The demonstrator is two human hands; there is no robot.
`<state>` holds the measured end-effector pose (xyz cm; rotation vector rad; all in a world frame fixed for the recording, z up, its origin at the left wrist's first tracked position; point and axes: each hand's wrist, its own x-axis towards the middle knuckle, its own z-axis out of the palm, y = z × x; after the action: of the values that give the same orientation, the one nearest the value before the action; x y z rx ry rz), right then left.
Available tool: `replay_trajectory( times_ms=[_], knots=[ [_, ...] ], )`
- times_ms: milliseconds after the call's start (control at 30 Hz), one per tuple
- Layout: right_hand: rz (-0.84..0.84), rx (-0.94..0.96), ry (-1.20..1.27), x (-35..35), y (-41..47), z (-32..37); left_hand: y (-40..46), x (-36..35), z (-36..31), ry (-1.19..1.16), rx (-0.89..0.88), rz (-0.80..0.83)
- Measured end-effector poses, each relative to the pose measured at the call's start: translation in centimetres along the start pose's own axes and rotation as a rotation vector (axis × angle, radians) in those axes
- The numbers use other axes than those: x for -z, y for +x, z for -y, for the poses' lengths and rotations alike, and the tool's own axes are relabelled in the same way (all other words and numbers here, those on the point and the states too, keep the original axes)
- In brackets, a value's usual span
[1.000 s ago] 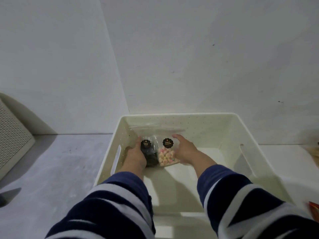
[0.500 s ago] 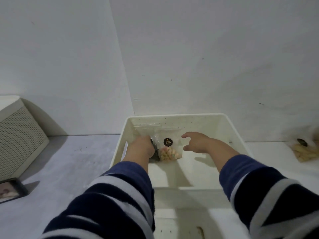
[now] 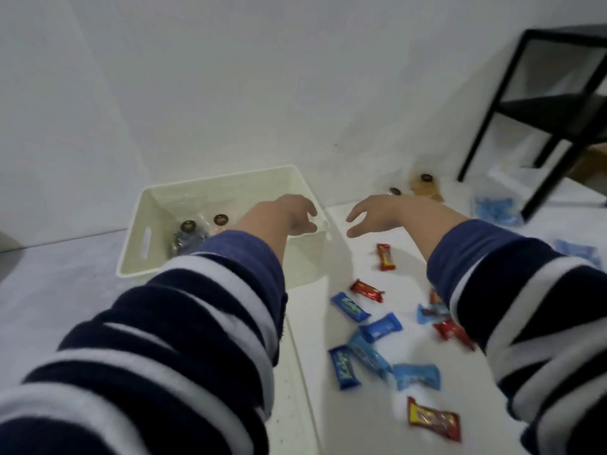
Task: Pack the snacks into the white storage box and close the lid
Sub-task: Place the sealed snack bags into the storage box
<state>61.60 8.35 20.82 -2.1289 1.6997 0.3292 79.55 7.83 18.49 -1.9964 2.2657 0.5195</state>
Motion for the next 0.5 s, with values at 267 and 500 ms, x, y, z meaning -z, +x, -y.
replay_trajectory(
  times_ms=[267,500],
  knots=[
    [0.066,-0.106,0.062,-2.4,-6.9,-12.6,-1.0,-5.5,-12.8,0.029,-0.059,0.074],
    [0.191,-0.134,0.058,-4.4,-9.7,-22.7,-1.7,-9.0,-21.3,0.054,0.038,0.12]
  ],
)
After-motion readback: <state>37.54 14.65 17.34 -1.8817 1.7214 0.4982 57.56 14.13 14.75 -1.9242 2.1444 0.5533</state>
